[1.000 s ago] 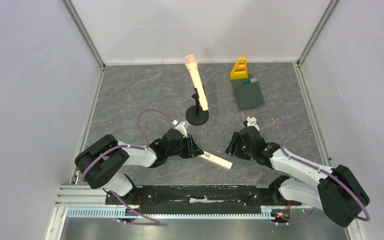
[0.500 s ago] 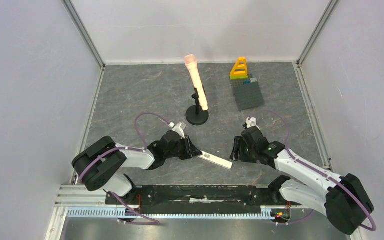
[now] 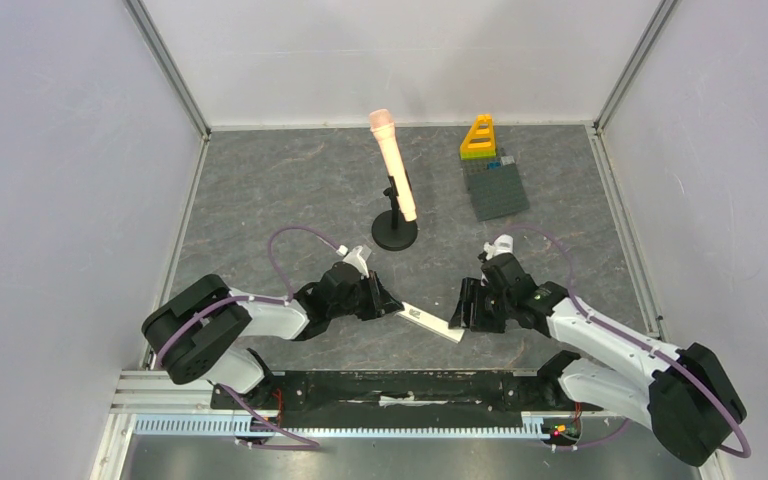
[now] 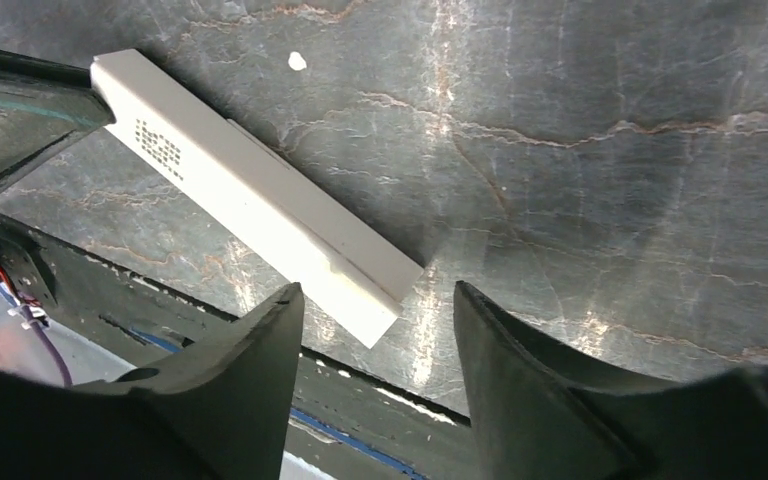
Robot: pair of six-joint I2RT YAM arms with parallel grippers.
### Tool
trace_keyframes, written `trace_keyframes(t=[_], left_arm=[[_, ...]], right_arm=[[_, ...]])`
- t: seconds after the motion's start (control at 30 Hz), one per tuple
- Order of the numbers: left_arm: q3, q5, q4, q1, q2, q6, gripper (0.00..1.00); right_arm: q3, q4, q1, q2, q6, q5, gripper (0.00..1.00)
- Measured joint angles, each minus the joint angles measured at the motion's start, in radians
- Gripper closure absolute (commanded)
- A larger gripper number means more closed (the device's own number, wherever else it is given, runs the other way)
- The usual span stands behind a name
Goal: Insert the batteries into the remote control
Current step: Load the battery cover into the remote control.
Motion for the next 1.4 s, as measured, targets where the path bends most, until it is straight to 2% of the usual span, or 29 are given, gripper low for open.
trace_keyframes(t=[0.23,0.53,0.93,1.4], left_arm=[[0.000,0.000,0.000,0.000,-0.001,0.000,0.98],[0.000,0.000,0.000,0.000,-0.002,0.000,0.98],[0.000,0.000,0.000,0.000,-0.003,0.000,0.98],[0.000,0.004,0.001,0.000,-0.003,0.000,0.98]], right_arm=[[-0.001,0.032,0.000,-0.041,0.048,-0.026,0.46],[-0.029,0.019,-0.001,-0.045,0.060,-0.059,0.44],[-0.033,-0.001,-0.003,-0.058,0.058,-0.068,0.69],[-0.062,0.013,-0.006,-0.055,0.076,-0.076,0.87]])
